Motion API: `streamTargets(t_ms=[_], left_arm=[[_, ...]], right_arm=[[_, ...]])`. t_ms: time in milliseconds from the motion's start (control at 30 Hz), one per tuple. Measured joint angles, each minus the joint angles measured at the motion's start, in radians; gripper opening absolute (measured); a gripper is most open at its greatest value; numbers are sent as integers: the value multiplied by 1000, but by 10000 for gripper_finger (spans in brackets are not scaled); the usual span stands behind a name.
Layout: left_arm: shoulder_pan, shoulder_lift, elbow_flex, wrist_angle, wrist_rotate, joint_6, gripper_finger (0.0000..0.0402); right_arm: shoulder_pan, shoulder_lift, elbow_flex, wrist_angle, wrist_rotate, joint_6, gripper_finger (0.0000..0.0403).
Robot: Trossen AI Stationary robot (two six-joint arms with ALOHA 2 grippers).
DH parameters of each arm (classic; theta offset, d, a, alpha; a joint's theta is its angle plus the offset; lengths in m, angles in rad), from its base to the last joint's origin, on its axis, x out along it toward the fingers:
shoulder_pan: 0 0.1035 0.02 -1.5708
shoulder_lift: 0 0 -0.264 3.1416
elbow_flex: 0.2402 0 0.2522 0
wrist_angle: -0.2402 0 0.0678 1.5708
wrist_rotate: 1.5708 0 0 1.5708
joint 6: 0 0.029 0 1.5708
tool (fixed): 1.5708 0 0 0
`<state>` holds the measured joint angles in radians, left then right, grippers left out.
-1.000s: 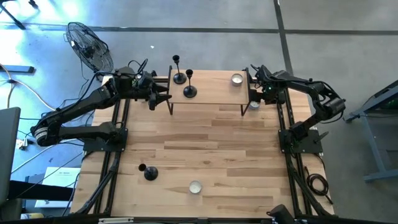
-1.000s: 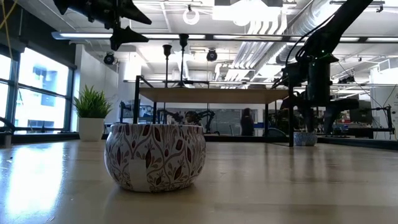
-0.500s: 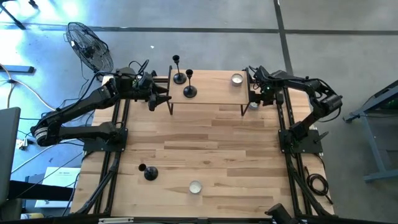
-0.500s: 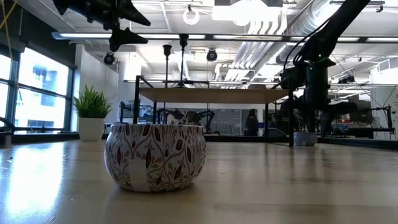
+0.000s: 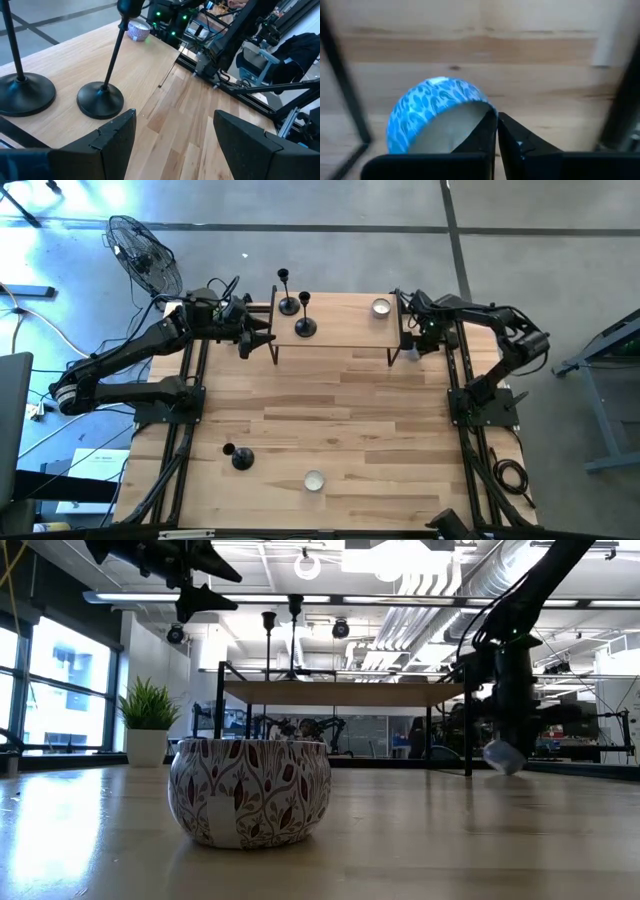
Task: Pick & Place candle stick holders
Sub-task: Put the blue patterned scented candle on the shelf
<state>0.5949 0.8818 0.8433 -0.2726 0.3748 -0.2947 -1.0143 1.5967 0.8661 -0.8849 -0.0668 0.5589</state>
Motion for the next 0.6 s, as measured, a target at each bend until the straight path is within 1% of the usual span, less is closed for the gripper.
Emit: streamTargets(t_ms=[600], left_arm=[[0,0,0,-96,0,2,262]], right_arm=[[1,-2,0,-25,-6,-54,1]])
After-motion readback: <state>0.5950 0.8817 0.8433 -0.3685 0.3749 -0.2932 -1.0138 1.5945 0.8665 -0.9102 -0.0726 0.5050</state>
